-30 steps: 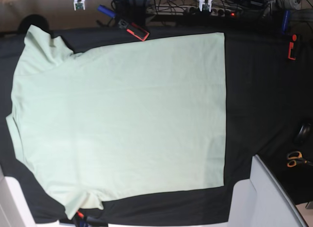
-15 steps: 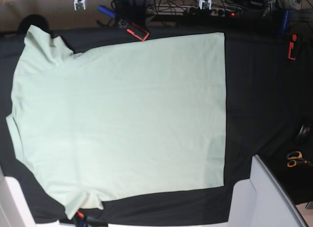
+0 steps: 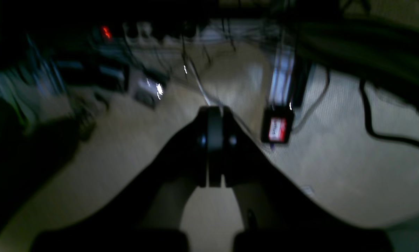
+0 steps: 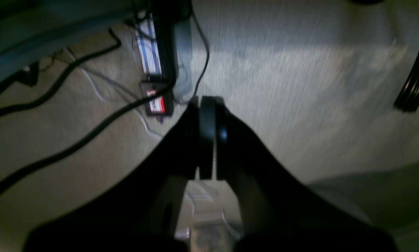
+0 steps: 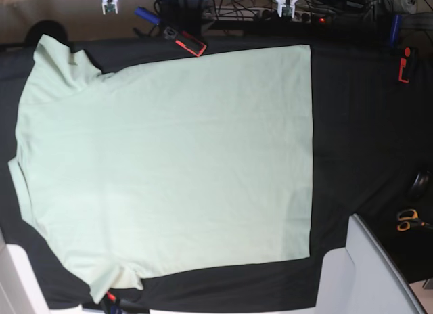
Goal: Fold the T-shirt properly
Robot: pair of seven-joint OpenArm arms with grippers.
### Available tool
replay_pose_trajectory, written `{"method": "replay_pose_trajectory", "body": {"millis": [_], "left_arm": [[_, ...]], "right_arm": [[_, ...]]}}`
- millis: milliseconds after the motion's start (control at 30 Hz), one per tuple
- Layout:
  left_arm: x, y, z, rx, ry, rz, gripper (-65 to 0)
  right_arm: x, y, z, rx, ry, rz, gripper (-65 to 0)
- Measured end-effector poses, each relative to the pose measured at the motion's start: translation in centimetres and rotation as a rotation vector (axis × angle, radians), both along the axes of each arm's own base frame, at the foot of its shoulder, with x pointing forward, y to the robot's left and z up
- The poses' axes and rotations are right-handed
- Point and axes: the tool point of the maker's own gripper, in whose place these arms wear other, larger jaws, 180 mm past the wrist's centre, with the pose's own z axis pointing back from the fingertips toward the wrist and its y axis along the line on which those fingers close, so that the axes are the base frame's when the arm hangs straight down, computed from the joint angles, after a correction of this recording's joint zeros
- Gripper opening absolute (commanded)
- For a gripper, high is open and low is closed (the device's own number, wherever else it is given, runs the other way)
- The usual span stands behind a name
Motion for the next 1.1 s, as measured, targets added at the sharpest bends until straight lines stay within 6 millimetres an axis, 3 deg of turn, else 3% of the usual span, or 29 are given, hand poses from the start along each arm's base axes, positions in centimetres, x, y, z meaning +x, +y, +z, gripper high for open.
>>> {"method": "replay_pose_trajectory", "body": {"millis": [100,200,233,400,467,567,700,867,1000,1100], "left_arm": [[-0.7,1.3,1.8,0.028,-0.050,-0.023,-65.0],[-1.7,2.6,3.8,0.057,-0.081,-0.052,-65.0],[-1.3,2.8,4.4,0.063,-0.102,-0.058,-65.0],[1.0,4.0,8.2,0.094,-0.183,-0.113,-65.0],[1.4,4.8,10.0,0.116,-0.204,-0.142,-65.0],[2.3,5.7,12.4,0.145,-0.231,-0.161,-65.0],[5.9,6.6,16.4,0.185,-0.350,-0.144,-65.0],[7.7,9.1,19.6,0.263,-0.411,-0.127,-65.0],[11.4,8.6,22.6,0.246,-0.529,-0.094,-65.0],[12.7,8.2,23.4,0.165,-0.581,0.015,-65.0]], "right_arm": [[-1.1,-0.2,1.5,-0.006,-0.044,0.009,-65.0],[-3.6,-0.5,3.7,-0.023,0.011,0.009,-65.0],[-3.3,-0.5,4.4,-0.021,0.001,0.006,-65.0],[2.0,-2.6,8.8,-0.068,-0.138,-0.099,-65.0],[2.4,-3.6,10.1,-0.082,-0.137,-0.127,-65.0],[1.5,-4.9,11.3,-0.108,-0.091,-0.158,-65.0],[4.4,-5.8,13.9,-0.127,-0.170,-0.156,-65.0],[7.3,-7.7,16.8,-0.172,-0.267,-0.178,-65.0],[11.1,-9.9,20.3,-0.233,-0.403,-0.181,-65.0],[13.4,-9.4,21.0,-0.176,-0.460,-0.145,-65.0]]}}
